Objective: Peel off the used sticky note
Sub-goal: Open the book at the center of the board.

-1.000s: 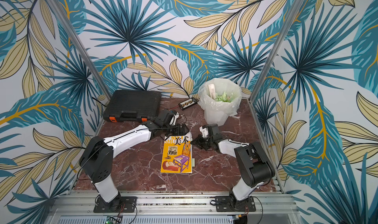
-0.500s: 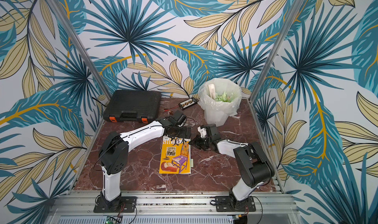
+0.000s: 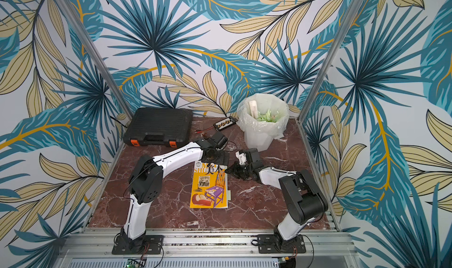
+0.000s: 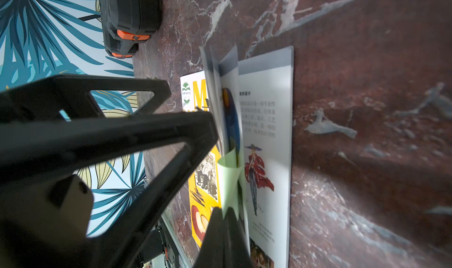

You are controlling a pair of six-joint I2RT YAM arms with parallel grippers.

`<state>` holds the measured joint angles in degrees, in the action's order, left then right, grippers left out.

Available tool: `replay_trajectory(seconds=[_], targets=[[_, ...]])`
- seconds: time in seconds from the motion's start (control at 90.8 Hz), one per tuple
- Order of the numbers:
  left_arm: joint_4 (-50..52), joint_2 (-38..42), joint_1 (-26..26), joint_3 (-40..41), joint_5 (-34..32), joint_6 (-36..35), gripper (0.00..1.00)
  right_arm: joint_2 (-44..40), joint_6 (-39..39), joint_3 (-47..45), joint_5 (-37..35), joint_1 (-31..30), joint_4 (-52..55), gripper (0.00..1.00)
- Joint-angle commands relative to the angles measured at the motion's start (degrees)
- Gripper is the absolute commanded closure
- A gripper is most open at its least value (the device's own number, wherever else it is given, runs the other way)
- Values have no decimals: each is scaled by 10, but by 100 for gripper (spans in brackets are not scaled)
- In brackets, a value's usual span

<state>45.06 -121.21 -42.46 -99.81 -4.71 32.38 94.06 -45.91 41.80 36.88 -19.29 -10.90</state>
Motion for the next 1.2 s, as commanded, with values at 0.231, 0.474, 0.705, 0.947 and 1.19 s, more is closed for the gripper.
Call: replay_trajectory(seconds=[0.231, 0.474, 0.705, 0.947, 1.19], targets=[[34, -19, -4, -49, -42, -18, 6, -6, -6, 0, 3, -5, -15, 100], [47, -41, -9, -77, -40, -23, 8, -5, -8, -1, 3, -6, -19, 100], [68, -54, -11, -91, -59, -24, 9, -5, -7, -2, 3, -5, -19, 100], [71, -48, -11, -85, -66, -26, 14, -2, -7, -2, 4, -6, -20, 100], [71, -48, -11, -84, -68, -29, 24, -4, -4, -1, 4, -5, -18, 100]])
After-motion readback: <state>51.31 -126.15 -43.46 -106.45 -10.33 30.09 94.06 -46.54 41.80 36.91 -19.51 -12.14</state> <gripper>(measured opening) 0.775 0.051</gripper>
